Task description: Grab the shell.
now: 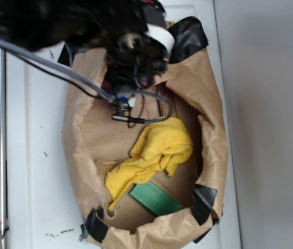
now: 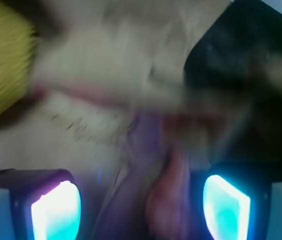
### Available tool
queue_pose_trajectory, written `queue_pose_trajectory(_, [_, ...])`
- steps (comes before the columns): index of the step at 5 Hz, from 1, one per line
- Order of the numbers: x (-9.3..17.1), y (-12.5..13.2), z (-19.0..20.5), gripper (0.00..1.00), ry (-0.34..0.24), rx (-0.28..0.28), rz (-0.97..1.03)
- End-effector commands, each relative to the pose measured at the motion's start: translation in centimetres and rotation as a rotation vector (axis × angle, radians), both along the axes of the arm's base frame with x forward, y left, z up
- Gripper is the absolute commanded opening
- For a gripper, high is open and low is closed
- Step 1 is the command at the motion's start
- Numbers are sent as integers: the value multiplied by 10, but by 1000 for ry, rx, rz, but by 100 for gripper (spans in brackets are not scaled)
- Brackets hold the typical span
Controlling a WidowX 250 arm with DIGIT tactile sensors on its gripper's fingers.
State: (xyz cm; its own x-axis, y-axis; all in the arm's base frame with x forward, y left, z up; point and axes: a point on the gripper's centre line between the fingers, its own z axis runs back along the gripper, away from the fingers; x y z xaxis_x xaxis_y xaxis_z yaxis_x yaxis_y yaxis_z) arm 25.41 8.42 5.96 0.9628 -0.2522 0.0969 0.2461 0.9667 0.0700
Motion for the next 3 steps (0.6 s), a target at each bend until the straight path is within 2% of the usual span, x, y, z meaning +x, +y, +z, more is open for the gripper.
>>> queue_pose_trajectory(1, [-19,-20,36,100,-88,-56,-77])
queue_pose_trajectory(3, [-1,-34,17,100,-97,-46,-106])
